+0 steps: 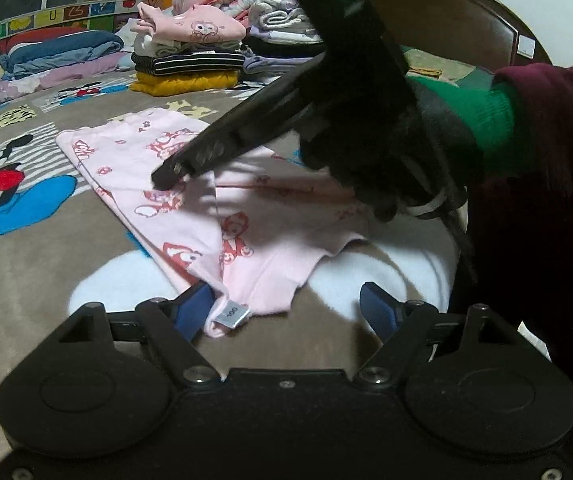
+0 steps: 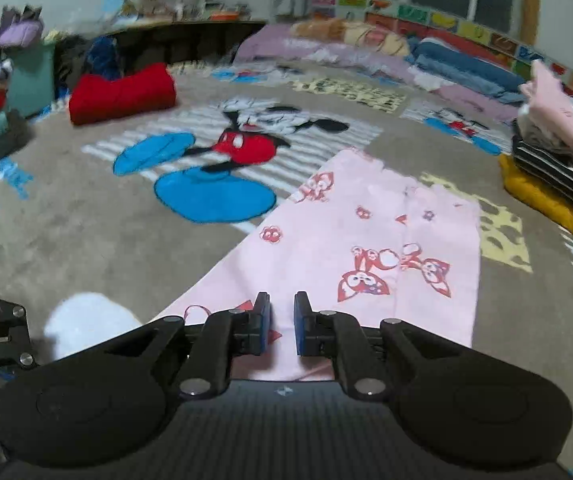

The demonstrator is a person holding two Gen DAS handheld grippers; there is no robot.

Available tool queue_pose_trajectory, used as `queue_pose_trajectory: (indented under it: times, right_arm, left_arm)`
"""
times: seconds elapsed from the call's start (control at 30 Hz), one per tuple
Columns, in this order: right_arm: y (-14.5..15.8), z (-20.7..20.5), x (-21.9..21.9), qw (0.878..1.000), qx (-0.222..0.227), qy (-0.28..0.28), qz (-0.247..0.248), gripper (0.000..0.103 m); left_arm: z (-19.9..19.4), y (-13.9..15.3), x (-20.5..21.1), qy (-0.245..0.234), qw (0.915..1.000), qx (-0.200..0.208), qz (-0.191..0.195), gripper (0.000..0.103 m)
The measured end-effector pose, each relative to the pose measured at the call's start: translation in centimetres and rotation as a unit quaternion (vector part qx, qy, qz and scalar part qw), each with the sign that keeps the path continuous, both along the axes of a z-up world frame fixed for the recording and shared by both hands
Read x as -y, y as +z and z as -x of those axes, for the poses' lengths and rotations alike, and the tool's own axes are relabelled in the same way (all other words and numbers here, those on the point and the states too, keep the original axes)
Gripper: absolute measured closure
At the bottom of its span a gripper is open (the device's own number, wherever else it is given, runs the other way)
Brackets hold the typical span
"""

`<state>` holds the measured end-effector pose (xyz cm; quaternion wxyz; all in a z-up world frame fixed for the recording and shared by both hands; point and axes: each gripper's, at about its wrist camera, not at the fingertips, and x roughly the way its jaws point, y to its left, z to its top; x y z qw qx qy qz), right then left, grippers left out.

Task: Fold clothes
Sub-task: 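Open both grippers and release the folded pink garment, then close both grippers on the folded garment's edge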

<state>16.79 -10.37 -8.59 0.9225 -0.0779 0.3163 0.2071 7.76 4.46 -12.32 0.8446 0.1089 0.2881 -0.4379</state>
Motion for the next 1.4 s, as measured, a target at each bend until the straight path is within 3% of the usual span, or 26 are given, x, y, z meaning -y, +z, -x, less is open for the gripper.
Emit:
queue_pose_trajectory:
  times: [0.13,0.33,0.4,0.53,0.6,0.77,0.9,0.97,1.03,1.1,1.3,1.33,1.4]
  right_arm:
    - [1.1,2.4,1.5,0.999,0.016,-0.02,-0.023,0.087]
    - [0.8,6.2,6.2,0.996,0.034,-0.067,-0.05,0.081]
    - [0.2,7.7,7.6,0.994,0.042,-0.082,-0.05,0.074]
    - [-0.9,10.2,9.9,0.993,0.05,-0.097,-0.048,0.074]
    - [-1.3,11.3,10.7,0.993,0.055,-0.093,-0.04,0.074]
    - [-2.0,14.4,11.7,0.996,0.078,-0.053,-0.003,0.067]
    - [-2.5,16.6,10.3,0.993,0.099,0.016,0.064,0.062]
    - [-2.8,17.3,9.1,0.988,0.11,0.044,0.103,0.061]
    - [-3.2,17.9,7.8,0.98,0.124,0.057,0.142,0.061]
    - [-3.5,17.9,7.1,0.974,0.136,0.057,0.171,0.059]
    - [-4.6,17.5,5.4,0.948,0.18,0.051,0.257,0.053]
    - [-5.0,17.4,5.1,0.943,0.188,0.052,0.269,0.053]
    - [-5.4,17.1,4.7,0.937,0.2,0.051,0.282,0.053]
  left_arm:
    - [0.5,1.1,-1.0,0.037,0.999,0.027,0.004,0.023]
    - [0.3,1.8,0.1,0.069,0.9946,0.063,0.045,0.023]
    - [-0.4,1.5,1.1,0.076,0.9947,0.059,0.036,0.023]
    - [-1.5,-0.5,2.9,0.061,0.9977,0.023,-0.018,0.017]
    - [-1.0,-0.4,3.4,0.052,0.9968,0.045,-0.039,0.016]
    - [0.5,1.0,2.3,0.064,0.9958,0.058,-0.032,0.016]
    - [2.3,0.9,2.1,0.063,0.9884,0.108,-0.087,0.017]
    - [3.2,0.4,2.3,0.064,0.9789,0.143,-0.131,0.019]
    - [3.8,-0.1,2.6,0.068,0.9668,0.176,-0.173,0.031]
    - [4.3,-0.4,3.0,0.064,0.9538,0.209,-0.206,0.033]
    - [4.9,-2.6,4.8,0.042,0.8937,0.316,-0.316,0.038]
    - [4.8,-3.0,5.1,0.039,0.8852,0.33,-0.325,0.038]
    - [4.7,-3.5,5.4,0.037,0.8768,0.347,-0.331,0.038]
